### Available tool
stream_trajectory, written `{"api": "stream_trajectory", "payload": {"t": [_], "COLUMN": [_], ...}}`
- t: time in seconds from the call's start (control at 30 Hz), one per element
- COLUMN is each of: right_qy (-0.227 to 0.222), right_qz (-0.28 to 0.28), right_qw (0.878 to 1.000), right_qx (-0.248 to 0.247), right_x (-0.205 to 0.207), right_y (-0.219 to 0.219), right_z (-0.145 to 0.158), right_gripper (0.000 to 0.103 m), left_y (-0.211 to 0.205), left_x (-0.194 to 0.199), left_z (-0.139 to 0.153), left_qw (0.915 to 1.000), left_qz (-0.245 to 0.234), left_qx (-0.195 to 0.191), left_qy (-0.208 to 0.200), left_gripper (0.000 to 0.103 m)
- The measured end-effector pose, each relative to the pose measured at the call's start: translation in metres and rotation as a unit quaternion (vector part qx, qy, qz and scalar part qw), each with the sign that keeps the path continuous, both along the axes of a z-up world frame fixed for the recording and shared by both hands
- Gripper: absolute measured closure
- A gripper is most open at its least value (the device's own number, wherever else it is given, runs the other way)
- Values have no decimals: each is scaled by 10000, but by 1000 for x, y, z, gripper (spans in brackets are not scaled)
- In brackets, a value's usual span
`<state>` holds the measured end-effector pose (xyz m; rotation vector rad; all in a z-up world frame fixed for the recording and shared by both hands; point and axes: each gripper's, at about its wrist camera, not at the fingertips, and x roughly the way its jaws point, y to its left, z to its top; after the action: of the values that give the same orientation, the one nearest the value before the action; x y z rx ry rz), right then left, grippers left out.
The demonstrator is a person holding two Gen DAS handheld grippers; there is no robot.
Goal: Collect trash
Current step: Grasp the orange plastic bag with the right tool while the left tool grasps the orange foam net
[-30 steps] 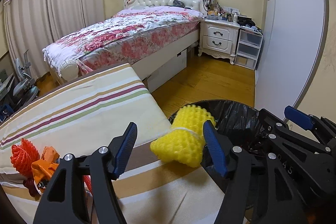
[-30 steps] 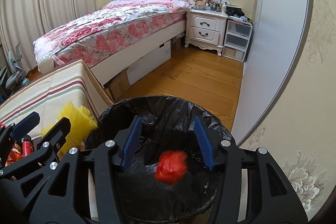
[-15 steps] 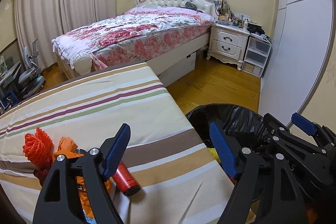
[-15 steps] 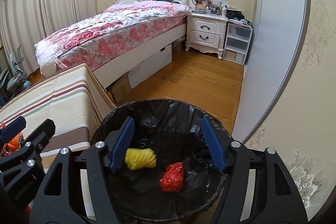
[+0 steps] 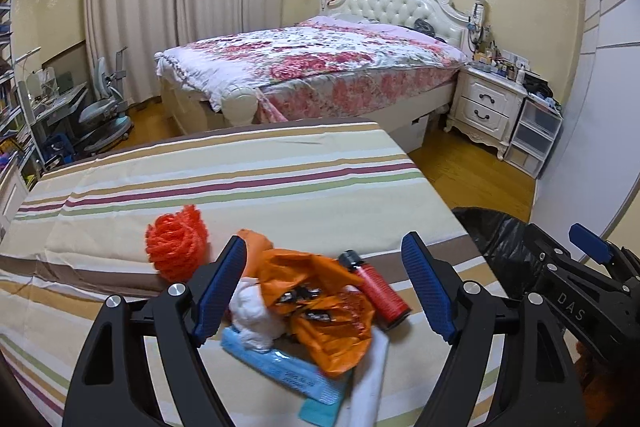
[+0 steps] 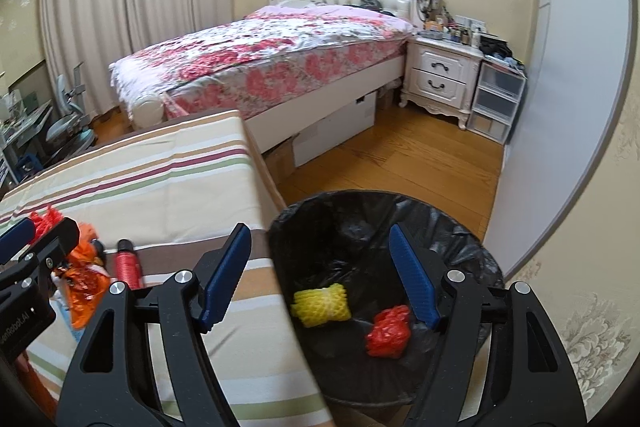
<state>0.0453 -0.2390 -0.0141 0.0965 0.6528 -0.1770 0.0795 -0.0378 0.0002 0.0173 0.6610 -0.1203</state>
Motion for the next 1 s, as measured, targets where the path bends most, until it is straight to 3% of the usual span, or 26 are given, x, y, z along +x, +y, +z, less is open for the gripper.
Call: {"api": "stream_trajectory", "payload": {"t": [0.47,0.7,0.9,1.0], "right_qy": [40,289,531,630], "right_qz": [1380,2055,2198,2234], "right_qw": [9904,9782,9741,9727], "right_qx": [94,33,-72,-76], "right_x": [11,15,18,17], "right_y": [97,144,161,166], "right_z": [10,2,-12,-16], "right_gripper": [33,33,33,45], "left_y": [98,131,145,145], "left_x": [-5,-16,-19,-19], "left_z": [-9,-17,-21,-22], "left_qw": [9922,9870,9853,9856], "left_qz": [1238,1591,1681,1663], "left_qx": [72,17,-37,-69], "left_qy": [139,241,286,311], "left_gripper": [26,26,26,26]}}
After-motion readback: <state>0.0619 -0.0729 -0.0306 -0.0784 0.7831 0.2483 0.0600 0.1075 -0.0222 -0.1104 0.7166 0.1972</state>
